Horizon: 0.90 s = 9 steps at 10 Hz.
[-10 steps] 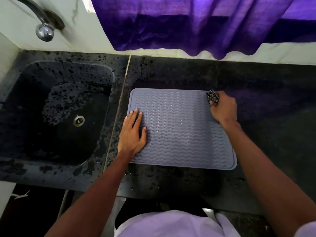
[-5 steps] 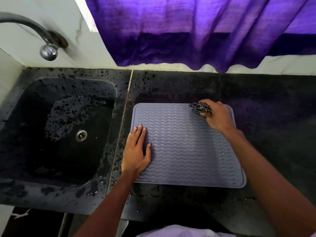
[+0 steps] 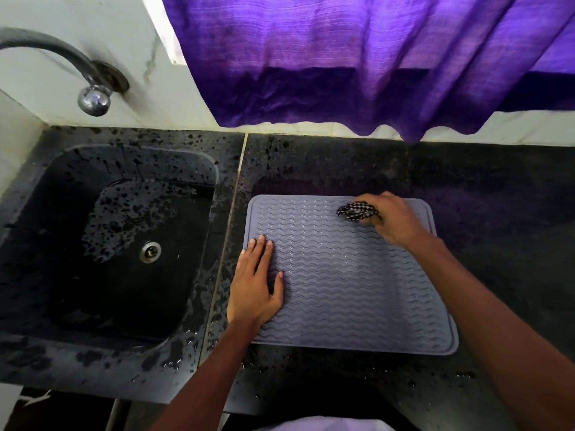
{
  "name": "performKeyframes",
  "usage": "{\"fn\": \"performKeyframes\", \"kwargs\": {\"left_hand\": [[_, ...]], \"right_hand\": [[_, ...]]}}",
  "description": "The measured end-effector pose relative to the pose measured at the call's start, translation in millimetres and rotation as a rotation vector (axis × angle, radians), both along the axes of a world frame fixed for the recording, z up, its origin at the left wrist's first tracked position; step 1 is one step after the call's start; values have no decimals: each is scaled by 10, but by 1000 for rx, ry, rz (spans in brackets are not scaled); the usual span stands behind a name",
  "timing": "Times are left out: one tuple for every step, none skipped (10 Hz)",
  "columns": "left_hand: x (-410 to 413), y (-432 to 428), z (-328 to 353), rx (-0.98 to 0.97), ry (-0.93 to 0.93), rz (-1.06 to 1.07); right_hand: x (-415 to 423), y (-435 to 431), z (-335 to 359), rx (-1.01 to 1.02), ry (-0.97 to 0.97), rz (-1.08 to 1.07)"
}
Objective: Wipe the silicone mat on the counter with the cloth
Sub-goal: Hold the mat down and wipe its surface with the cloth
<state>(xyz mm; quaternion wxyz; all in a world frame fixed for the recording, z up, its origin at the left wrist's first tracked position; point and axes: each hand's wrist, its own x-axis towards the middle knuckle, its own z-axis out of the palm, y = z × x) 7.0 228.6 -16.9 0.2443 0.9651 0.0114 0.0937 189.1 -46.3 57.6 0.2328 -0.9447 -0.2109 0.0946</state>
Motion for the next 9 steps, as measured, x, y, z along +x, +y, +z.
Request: {"fn": "performKeyframes", "kwargs": {"left_hand": [[-2, 0, 6, 1, 4, 0], [2, -3, 20, 0, 11, 4], [1, -7, 33, -12, 36, 12], [-2, -3, 31, -13, 32, 8], [-3, 0, 32, -15, 33, 9], [-1, -4, 37, -19, 29, 14], [-1, -6, 46, -15, 28, 11], [-2, 0, 45, -14, 26, 13], [-7, -5, 38, -10, 21, 11]], "right_hand": [[-49, 252, -14, 51, 14, 19], [-100, 576, -18, 91, 10, 71], [-95, 811, -128, 94, 4, 124], [-53, 907, -70, 118, 46, 121], [5, 888, 46, 151, 65, 74], [66, 791, 83, 103, 28, 11], [71, 772, -10, 14, 66, 35], [40, 861, -92, 16, 65, 9], [55, 925, -106, 20, 51, 21]]}}
